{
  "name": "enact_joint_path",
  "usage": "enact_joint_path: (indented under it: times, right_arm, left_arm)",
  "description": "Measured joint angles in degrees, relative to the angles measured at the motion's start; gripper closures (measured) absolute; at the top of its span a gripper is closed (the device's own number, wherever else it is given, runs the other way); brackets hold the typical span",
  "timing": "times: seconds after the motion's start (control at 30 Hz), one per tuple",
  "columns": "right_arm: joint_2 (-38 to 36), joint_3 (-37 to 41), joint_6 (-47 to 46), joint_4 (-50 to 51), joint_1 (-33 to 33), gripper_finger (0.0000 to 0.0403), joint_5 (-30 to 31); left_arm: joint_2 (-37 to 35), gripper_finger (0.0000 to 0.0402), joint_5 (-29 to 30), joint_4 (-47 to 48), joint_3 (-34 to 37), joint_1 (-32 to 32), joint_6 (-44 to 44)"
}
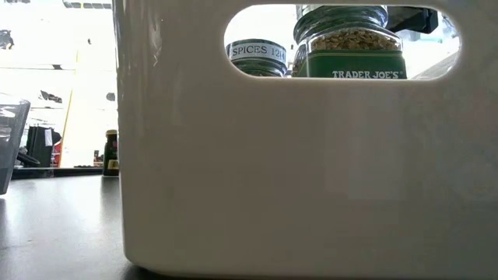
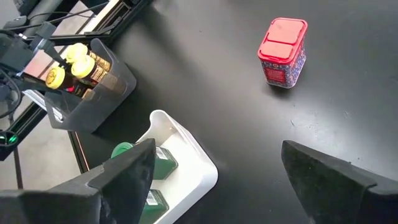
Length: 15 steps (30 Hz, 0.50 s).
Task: Sort spices by type
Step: Put the right yellow seasoning bottle into the black bin
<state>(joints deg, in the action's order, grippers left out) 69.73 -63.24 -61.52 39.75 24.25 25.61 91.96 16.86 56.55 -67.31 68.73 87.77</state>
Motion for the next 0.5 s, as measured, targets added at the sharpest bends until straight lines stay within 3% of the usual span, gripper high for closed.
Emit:
enact_joint_path:
  times: [0.5]
  right_arm:
    - [0.0,0.0,0.0,0.0,0.0,0.0029,0.0]
  left_arm:
    - [0.0,0.0092,-0.3,0.3,0.0,0.0,0.1]
